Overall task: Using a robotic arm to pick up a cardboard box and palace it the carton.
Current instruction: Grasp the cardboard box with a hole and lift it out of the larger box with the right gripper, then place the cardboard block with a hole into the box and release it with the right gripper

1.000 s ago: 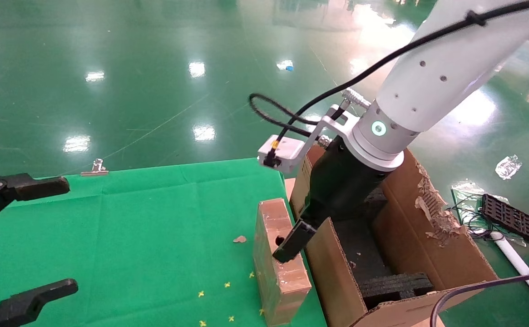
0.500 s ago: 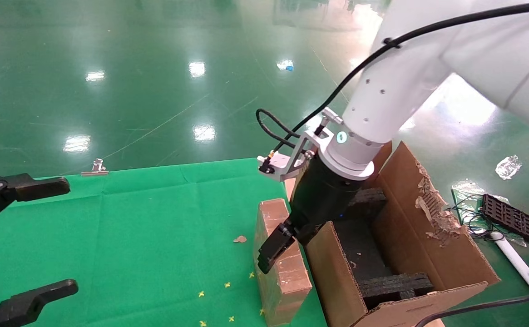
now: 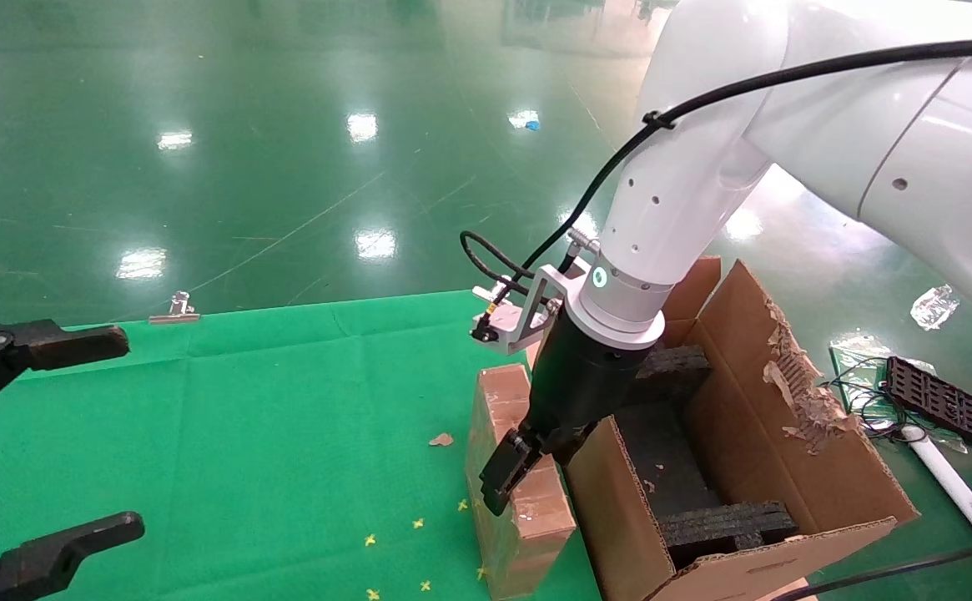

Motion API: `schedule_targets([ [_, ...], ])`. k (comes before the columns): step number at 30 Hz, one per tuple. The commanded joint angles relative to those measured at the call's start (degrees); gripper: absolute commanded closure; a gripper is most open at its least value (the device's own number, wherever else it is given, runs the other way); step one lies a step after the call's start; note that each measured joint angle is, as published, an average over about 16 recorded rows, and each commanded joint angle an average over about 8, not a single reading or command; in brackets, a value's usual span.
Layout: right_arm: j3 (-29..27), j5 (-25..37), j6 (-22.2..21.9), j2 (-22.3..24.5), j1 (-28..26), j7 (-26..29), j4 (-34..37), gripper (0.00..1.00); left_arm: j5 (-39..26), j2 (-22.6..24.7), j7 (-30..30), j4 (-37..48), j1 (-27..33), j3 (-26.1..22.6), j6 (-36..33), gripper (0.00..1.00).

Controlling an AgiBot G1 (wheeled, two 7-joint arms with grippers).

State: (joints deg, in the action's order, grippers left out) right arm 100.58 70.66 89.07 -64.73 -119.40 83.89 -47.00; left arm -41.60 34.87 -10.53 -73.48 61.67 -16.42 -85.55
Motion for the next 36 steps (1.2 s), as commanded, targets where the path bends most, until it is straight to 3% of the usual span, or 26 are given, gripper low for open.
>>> schedule_targets([
  [1,0.3,0.1,0.0,-0.3,0.2,0.1,0.3,1.0,0.0,0.0,0.0,0.0,0.0,0.0,0.0,0.95],
  [5,0.8,0.0,-0.1,-0.6,0.4,0.1,0.6,1.0,0.0,0.0,0.0,0.0,0.0,0.0,0.0,1.0],
  [18,1.8,-0.2,-0.3,-0.2,0.1,-0.5,1.1,1.0,0.1,0.0,0.0,0.0,0.0,-0.1,0.0,1.0],
  [24,0.8,-1.5,-0.5,1.6,-1.4,-3.5,0.5,1.0,0.1,0.0,0.0,0.0,0.0,-0.1,0.0,1.0],
  [29,-1.6,-3.1,-0.8,5.1,-5.6,-9.7,1.2,1.0,0.1,0.0,0.1,0.0,0.0,-0.1,0.0,1.0],
  [36,-5.6,-2.6,-3.2,11.9,-15.9,-18.0,6.1,1.0,0.1,-0.1,0.1,0.0,0.0,-0.1,0.1,1.0],
])
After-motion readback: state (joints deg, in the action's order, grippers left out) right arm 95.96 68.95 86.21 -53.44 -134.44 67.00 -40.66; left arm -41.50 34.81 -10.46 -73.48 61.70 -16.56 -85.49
